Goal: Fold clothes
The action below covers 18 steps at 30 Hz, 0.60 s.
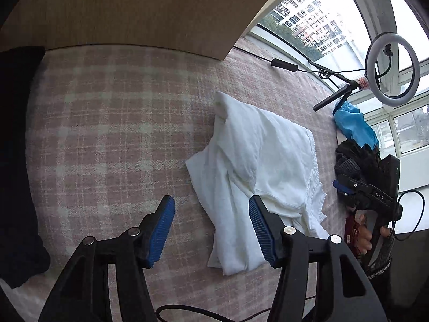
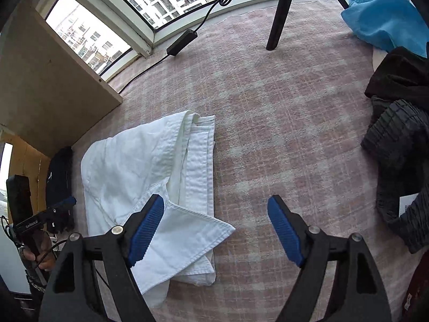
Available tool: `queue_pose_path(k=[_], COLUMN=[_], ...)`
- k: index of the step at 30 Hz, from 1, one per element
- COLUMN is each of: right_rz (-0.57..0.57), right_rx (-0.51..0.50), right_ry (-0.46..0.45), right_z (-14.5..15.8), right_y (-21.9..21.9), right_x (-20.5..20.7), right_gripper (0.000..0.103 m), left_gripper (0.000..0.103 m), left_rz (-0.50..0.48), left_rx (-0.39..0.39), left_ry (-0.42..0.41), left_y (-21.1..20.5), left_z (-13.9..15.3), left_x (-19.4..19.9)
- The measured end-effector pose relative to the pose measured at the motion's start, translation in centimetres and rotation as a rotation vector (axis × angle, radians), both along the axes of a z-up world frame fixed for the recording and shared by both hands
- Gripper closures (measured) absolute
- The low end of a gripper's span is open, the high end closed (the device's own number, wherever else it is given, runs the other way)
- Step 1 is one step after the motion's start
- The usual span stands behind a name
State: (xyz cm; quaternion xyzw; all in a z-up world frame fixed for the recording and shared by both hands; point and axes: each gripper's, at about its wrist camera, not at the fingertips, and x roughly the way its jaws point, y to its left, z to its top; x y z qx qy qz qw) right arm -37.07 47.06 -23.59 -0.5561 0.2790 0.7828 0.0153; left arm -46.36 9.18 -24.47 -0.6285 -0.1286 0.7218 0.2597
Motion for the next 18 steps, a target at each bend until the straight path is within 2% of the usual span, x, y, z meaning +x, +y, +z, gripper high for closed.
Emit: queue_pose_path(k=[2,9,13,18], right_rz=[-0.010,0.035,0.101,0.184], right_rx=[-0.043,-0.056,0.022,0.121], right_ry=[-0.002,-0.014,0.008,0.020], right_z=[-1.3,-3.0,-3.1,-3.3], right_y=[0.5,-0.9,-2.2,-4.1], right_x=[-0.4,-1.6,-2.2,-2.8], right_gripper=[0.024,0.024,0.024,0.016], left_gripper=[0.048,0.047,0.046,0.043], left_rz=[0.003,-0.042,-0.052,-0.049], left_rx=[0.003,-0.069,-0.088,-0.088], left_ry=[-0.013,-0.012,-0.017,-0.005], left_y=[0.9,4.6,5.4,5.7], left_z=[-0.5,-1.9,-2.6,-2.7], left_x=[-0.1,0.3,0.5,0.8])
